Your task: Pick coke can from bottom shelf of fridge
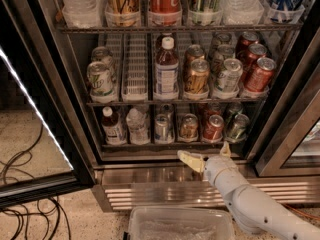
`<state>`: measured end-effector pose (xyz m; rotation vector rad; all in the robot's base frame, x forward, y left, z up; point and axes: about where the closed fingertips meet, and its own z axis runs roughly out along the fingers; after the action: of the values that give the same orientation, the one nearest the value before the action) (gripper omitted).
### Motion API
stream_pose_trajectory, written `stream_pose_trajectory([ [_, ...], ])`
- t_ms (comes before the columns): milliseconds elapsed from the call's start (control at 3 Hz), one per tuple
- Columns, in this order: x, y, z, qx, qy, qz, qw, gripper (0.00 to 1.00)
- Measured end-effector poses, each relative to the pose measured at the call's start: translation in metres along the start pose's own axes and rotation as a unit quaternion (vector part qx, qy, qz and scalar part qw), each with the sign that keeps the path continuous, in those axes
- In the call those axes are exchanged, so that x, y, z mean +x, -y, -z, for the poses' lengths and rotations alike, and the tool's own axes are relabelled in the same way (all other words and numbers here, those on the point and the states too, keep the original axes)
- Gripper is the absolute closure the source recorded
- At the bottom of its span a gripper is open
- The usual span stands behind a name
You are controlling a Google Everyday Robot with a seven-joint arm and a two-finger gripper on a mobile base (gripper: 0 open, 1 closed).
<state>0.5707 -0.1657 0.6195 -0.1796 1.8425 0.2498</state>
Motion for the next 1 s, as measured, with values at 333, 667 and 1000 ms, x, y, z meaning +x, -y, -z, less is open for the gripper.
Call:
stream_pose_trajectory([
  [333,0.009,0.012,-0.017,0.045,0.025,0.023,0.9984,0.03],
  [667,0.011,0.025,-0.022,0.087,0.044,0.043,0.9943,0.09],
  [1000,0.001,0.037,-0.011,0.128,0.069,0.064,0.9873,0.05],
])
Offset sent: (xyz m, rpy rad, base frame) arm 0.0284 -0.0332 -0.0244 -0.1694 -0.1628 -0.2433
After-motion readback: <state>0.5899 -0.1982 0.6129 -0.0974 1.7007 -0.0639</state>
